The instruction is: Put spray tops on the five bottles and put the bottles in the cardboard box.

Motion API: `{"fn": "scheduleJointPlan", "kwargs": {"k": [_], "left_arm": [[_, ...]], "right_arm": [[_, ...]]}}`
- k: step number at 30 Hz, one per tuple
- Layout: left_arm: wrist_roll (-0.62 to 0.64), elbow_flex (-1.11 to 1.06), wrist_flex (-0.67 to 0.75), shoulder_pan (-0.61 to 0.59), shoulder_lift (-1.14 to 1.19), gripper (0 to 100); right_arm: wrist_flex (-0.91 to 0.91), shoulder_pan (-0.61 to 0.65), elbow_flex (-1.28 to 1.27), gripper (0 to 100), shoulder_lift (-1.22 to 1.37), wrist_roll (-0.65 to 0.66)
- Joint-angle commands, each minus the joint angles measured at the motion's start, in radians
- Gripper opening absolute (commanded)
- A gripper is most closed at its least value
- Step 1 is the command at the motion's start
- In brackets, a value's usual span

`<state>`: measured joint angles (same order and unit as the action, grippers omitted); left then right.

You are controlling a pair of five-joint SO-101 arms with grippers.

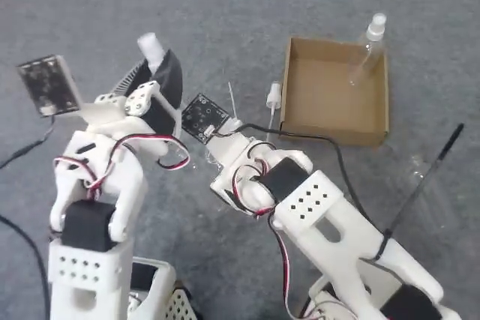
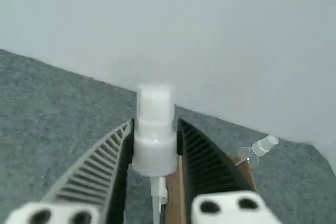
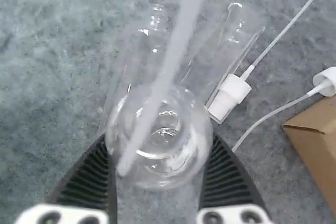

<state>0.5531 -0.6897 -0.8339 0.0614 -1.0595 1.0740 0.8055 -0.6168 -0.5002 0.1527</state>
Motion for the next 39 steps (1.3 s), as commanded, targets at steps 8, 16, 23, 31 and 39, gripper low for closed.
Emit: {"fn": "scheduleJointPlan", "kwargs": {"k": [8,16,23,31,39], "left_arm": [[-0.023,-0.01,0.157,-0.135,-0.021,1],[-0.13,-0.09,0.064,-0.201,-0.015,1],[-0.166,-0.315,0.212,-0.201,-0.014,1],[-0.338,-0.392,0.209,-0.287,-0.011,1],[-0.342,-0.409,0.16,-0.322,-0.017,1]], "right_arm": [[0.01,0.005,0.064,0.6,-0.004,-0.011],[0.038,0.005,0.064,0.6,-0.012,-0.002],[0.068,0.058,0.072,0.6,-0.122,0.081],[0.321,-0.364,0.175,0.6,-0.114,0.157],[0.266,-0.585,0.055,0.6,0.036,0.236]]}}
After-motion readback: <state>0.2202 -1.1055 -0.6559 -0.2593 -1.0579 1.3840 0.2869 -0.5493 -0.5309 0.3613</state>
